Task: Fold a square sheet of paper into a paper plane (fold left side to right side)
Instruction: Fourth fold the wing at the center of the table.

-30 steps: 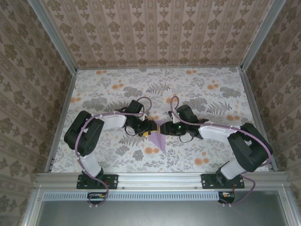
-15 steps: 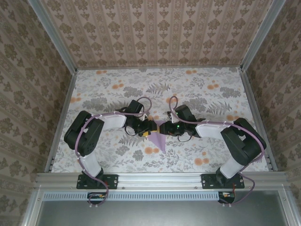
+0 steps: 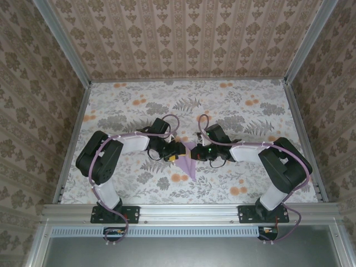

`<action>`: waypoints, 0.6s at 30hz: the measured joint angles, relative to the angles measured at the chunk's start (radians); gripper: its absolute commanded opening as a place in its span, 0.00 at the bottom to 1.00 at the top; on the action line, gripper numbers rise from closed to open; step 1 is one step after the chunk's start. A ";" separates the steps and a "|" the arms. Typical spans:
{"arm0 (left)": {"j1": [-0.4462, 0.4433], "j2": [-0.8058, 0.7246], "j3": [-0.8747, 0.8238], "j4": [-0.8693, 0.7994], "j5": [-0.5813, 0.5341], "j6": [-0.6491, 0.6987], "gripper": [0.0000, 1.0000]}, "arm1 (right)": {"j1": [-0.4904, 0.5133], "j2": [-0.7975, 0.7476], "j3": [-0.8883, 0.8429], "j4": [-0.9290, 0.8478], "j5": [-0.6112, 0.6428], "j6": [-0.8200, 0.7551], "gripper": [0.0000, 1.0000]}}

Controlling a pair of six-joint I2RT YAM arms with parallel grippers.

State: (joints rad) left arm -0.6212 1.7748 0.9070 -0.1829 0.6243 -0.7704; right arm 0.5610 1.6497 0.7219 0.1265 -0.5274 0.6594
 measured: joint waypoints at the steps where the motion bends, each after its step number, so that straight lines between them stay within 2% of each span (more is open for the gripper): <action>1: 0.000 0.000 0.000 0.000 0.000 0.000 0.54 | 0.000 0.000 0.002 -0.010 0.007 -0.005 0.03; 18: 0.000 0.000 0.000 0.000 0.000 0.000 0.54 | 0.000 0.010 0.053 -0.137 0.098 -0.071 0.03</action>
State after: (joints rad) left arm -0.6212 1.7748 0.9070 -0.1829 0.6247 -0.7704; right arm 0.5610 1.6596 0.7746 -0.0105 -0.4290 0.5884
